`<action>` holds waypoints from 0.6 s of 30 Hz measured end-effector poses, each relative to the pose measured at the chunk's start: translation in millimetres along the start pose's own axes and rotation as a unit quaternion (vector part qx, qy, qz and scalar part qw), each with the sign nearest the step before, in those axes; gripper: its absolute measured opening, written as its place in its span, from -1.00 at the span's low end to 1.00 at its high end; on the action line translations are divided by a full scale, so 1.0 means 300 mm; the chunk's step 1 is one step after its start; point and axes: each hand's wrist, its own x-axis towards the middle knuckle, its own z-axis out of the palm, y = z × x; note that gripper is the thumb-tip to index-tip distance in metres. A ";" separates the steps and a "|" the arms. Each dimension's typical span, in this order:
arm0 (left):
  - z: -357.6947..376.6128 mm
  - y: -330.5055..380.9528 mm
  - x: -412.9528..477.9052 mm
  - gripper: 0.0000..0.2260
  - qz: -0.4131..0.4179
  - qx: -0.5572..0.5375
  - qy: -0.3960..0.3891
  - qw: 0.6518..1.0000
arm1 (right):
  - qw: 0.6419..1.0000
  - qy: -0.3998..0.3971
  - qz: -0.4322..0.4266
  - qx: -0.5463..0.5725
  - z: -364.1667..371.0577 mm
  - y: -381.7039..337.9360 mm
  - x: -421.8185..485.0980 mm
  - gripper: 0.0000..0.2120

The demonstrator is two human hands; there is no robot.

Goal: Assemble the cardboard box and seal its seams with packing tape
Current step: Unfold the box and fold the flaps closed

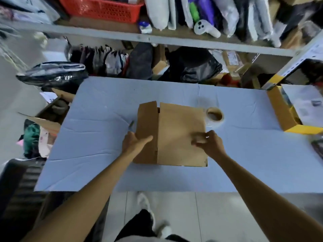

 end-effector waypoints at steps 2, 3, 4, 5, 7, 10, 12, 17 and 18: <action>0.044 -0.005 0.041 -0.17 -0.012 -0.003 -0.037 0.999 | 1.000 -0.009 0.023 -0.003 0.022 0.020 0.042 -0.42; 0.065 -0.013 0.061 -0.17 -0.024 -0.002 -0.055 0.998 | 0.999 -0.012 0.031 -0.006 0.032 0.029 0.059 -0.41; 0.084 -0.021 0.078 -0.14 -0.039 0.008 -0.065 0.997 | 0.999 -0.016 0.038 -0.009 0.041 0.037 0.076 -0.40; 0.098 -0.025 0.088 -0.07 -0.056 0.022 -0.066 0.996 | 0.999 -0.022 0.045 -0.011 0.048 0.046 0.091 -0.40; 0.129 -0.047 0.110 0.06 -0.080 0.058 -0.064 0.993 | 0.998 -0.035 0.055 -0.013 0.061 0.067 0.120 -0.39; 0.169 -0.059 0.108 0.10 -0.093 0.134 -0.048 0.985 | 0.996 -0.044 0.071 -0.014 0.079 0.100 0.156 -0.37; 0.193 -0.056 0.108 0.05 -0.077 0.172 -0.029 0.982 | 0.997 -0.035 0.069 -0.024 0.089 0.117 0.188 -0.36; 0.263 0.003 0.104 0.10 -0.098 0.202 -0.001 0.974 | 0.997 -0.052 0.059 -0.026 0.100 0.145 0.248 -0.33; 0.279 0.016 0.104 0.14 -0.113 0.204 0.006 0.972 | 0.997 -0.057 0.052 -0.032 0.101 0.151 0.257 -0.36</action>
